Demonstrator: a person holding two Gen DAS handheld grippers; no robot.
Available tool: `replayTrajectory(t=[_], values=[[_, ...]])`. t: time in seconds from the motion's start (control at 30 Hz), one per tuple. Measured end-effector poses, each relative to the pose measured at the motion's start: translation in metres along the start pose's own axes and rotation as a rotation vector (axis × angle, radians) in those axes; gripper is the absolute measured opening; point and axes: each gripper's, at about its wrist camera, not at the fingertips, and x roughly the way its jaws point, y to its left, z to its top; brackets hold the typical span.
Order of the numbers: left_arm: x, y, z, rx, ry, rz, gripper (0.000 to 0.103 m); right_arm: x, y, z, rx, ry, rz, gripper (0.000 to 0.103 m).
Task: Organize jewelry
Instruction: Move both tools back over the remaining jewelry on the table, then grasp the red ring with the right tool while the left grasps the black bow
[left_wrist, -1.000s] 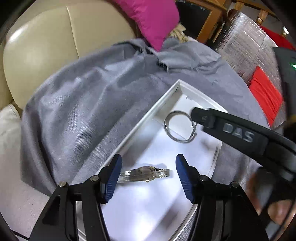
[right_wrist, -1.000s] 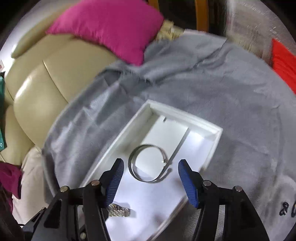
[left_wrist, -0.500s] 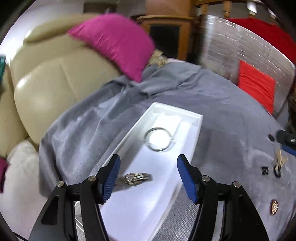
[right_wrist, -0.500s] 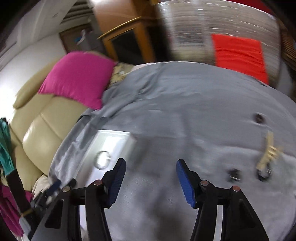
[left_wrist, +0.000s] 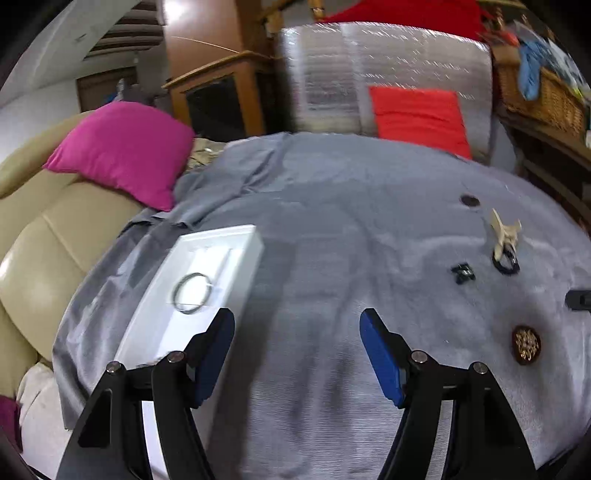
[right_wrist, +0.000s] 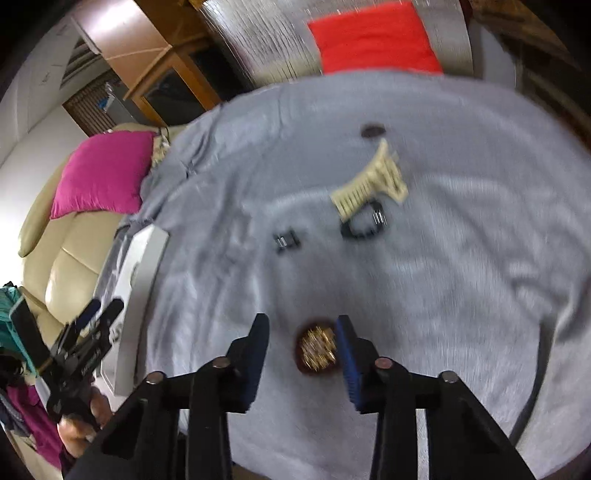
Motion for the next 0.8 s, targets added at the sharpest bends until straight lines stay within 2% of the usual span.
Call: replayTrajectory(t=[0.03, 0.1, 0.17, 0.3, 0.57, 0.6, 0.73, 0.8], values=[[0.003, -0.005, -0.001, 0.006, 0.009, -0.005, 0.071, 0.006, -0.006, -0.006, 0.004, 0.014, 0.005, 0.039], [0.006, -0.013, -0.001, 0.007, 0.025, -0.024, 0.071, 0.014, -0.016, -0.014, 0.022, 0.032, 0.021, 0.029], [0.008, -0.020, -0.002, 0.006, 0.032, -0.042, 0.071, 0.020, -0.028, -0.019, 0.055, 0.046, 0.050, 0.024], [0.010, -0.033, -0.002, 0.034, 0.033, -0.038, 0.071, 0.032, -0.047, -0.025, 0.136, 0.075, 0.116, 0.023], [0.015, -0.042, -0.002, 0.041, 0.049, -0.046, 0.071, 0.048, -0.059, -0.029, 0.226, 0.136, 0.191, 0.023], [0.015, -0.044, -0.002, 0.043, 0.051, -0.047, 0.071, 0.051, -0.060, -0.029, 0.239, 0.143, 0.197, 0.018], [0.016, -0.049, -0.003, 0.057, 0.054, -0.052, 0.071, 0.060, -0.065, -0.027, 0.287, 0.153, 0.238, 0.013], [0.016, -0.052, -0.003, 0.064, 0.054, -0.050, 0.071, 0.062, -0.067, -0.026, 0.294, 0.149, 0.241, 0.006]])
